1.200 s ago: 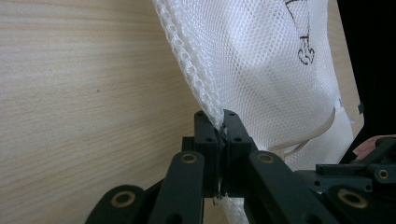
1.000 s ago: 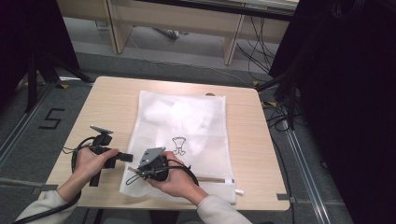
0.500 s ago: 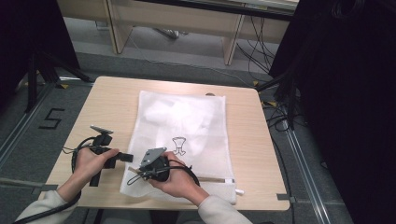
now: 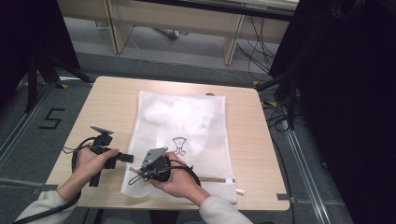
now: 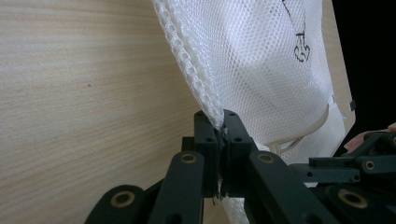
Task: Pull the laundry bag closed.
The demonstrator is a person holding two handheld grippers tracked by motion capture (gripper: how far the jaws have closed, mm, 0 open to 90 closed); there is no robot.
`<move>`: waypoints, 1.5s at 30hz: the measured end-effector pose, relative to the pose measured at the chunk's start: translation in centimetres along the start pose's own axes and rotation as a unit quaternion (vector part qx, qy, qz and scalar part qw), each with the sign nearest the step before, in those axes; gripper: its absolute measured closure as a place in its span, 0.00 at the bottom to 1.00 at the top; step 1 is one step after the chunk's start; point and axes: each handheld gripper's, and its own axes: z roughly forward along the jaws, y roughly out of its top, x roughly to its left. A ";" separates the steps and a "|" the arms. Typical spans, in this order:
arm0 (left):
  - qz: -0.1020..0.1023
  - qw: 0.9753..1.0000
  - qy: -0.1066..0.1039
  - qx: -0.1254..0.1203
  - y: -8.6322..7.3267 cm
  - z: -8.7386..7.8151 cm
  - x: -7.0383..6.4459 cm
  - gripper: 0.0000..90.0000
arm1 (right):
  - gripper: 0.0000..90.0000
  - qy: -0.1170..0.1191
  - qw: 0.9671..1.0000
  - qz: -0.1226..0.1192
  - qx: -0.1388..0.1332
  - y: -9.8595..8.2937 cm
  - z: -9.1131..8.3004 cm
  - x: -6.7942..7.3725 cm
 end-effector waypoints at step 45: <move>0.000 1.000 -0.009 -0.011 0.3 -0.6 0.1 0.97 | 0.92 0.018 1.000 -0.005 0.015 0.1 1.0 -0.6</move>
